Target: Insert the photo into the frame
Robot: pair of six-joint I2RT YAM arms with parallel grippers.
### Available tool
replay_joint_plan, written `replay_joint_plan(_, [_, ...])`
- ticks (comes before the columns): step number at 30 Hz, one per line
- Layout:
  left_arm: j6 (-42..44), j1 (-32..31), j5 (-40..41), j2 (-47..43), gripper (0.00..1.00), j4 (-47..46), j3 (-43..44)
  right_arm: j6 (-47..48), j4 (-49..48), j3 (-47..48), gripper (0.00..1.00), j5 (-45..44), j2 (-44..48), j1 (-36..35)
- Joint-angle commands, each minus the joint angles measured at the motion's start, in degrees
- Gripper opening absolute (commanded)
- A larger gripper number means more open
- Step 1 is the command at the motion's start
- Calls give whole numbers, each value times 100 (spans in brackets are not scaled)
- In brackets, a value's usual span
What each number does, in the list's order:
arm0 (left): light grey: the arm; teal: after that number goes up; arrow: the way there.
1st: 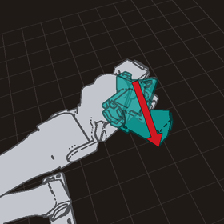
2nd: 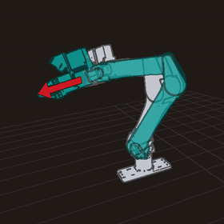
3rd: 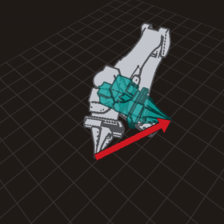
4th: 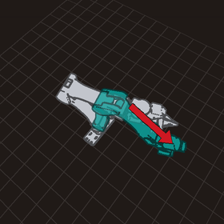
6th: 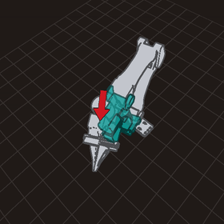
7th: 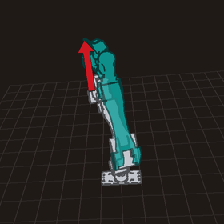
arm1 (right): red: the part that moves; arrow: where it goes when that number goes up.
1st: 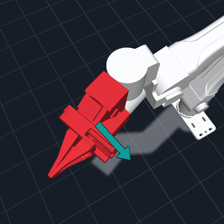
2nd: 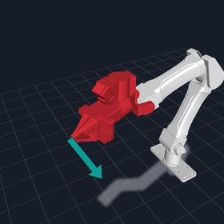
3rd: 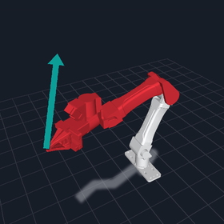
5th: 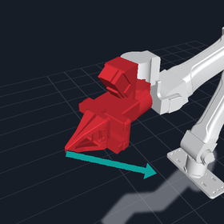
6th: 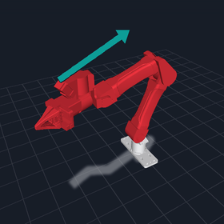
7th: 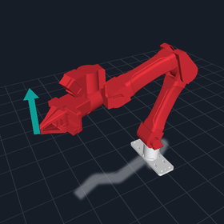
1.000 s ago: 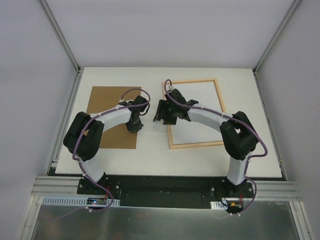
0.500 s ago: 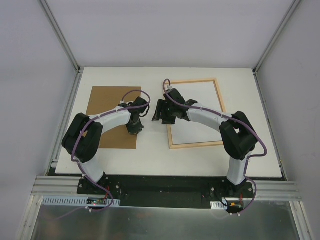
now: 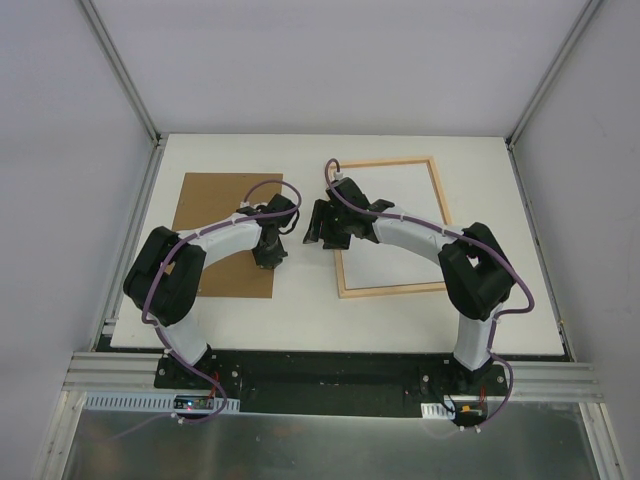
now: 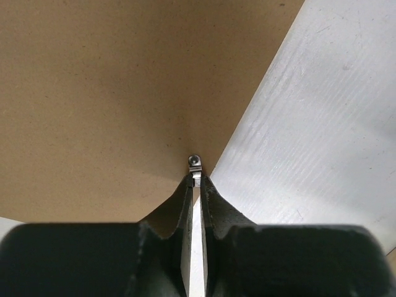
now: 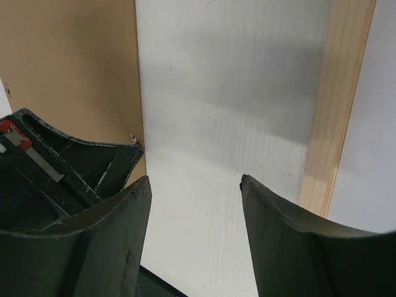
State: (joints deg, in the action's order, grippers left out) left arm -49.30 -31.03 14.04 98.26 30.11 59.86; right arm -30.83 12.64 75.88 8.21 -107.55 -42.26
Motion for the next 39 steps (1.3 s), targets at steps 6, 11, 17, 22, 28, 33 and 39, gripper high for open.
replay_joint_plan(6, [262, 53, 99, -17, 0, 48, 123, 51, -60, 296, 62, 120, -161, -37])
replay_joint_plan(11, [350, 44, -42, -193, 0, 48, 158, 33, -174, 498, 63, 269, -398, -37])
replay_joint_plan(17, [395, 18, -147, -325, 0, 48, 193, -256, -551, 683, 64, 611, -820, -45])
replay_joint_plan(22, [430, 0, -200, -369, 0, 48, 220, -485, -974, 639, 70, 691, -1031, -46])
replay_joint_plan(28, [491, 9, -121, -307, 9, 48, 185, -529, -1045, 516, 70, 551, -918, -37])
replay_joint_plan(33, [500, 88, -60, -184, 23, 48, 237, -547, -1062, 331, 70, 410, -663, 34])
replay_joint_plan(39, [492, 167, -42, 9, 20, 48, 343, -538, -1036, 243, 71, 357, -504, 60])
